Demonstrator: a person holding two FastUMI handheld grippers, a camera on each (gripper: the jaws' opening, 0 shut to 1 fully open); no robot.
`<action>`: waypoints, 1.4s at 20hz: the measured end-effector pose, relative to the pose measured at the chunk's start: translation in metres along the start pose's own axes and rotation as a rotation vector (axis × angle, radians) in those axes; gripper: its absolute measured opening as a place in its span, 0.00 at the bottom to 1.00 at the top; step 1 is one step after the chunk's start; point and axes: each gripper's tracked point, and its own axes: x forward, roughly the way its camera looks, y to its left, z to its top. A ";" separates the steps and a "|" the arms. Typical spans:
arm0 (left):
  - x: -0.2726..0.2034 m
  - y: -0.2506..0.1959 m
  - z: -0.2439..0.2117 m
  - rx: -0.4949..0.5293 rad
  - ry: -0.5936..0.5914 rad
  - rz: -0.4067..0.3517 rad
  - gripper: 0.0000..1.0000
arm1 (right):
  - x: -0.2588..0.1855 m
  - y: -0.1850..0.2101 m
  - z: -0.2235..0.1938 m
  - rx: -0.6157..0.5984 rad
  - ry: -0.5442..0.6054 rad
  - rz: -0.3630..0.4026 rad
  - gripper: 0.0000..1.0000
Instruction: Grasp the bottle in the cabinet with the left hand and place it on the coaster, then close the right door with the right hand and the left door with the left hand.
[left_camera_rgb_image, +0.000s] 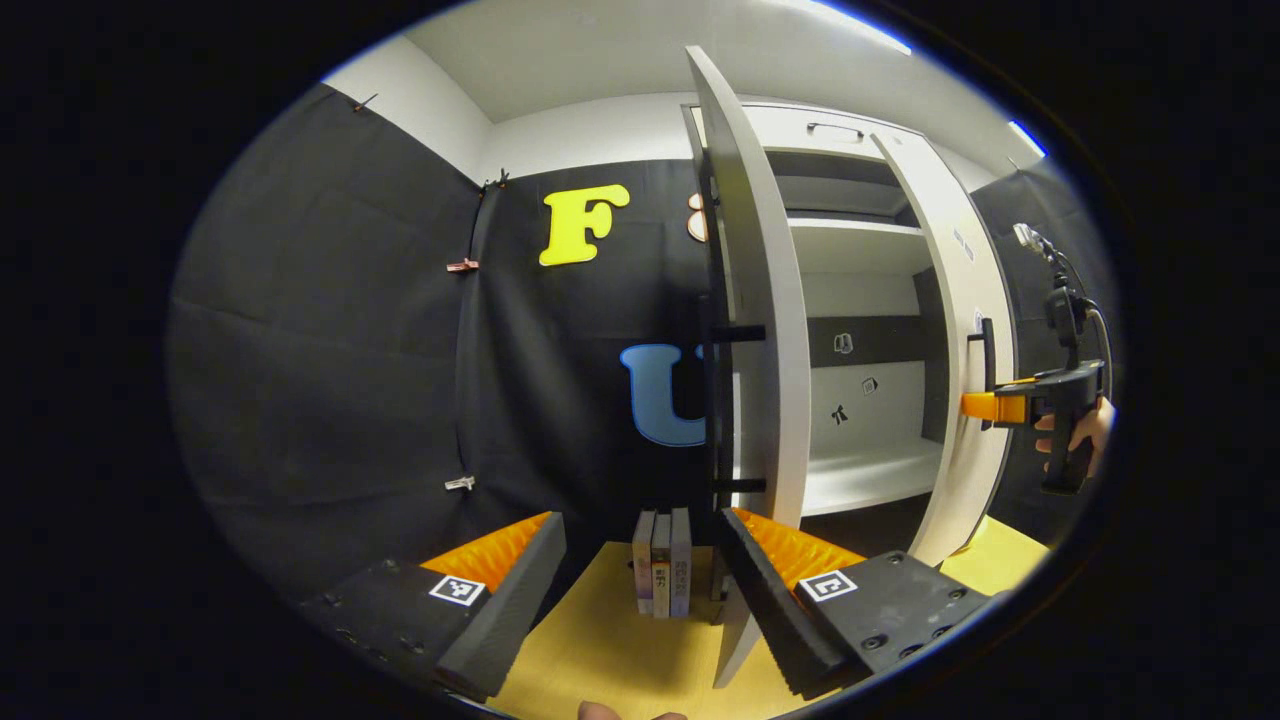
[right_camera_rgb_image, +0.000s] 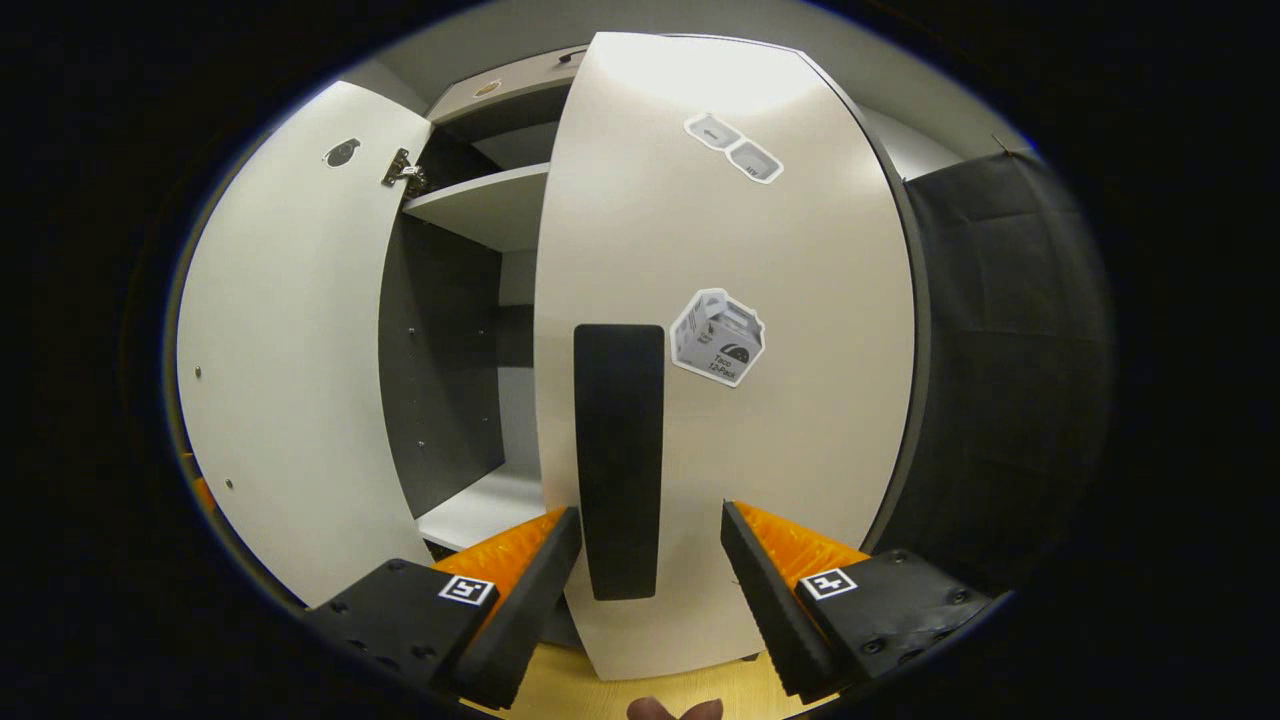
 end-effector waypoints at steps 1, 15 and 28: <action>0.002 -0.002 -0.002 -0.010 0.008 -0.004 0.98 | -0.004 0.001 -0.001 -0.001 -0.002 0.006 0.95; -0.008 -0.066 0.003 -0.035 0.013 -0.084 0.89 | -0.074 -0.020 0.037 0.033 -0.069 0.072 0.98; 0.028 -0.171 0.016 -0.082 0.013 -0.193 0.93 | -0.119 -0.075 0.027 -0.019 -0.058 0.014 0.98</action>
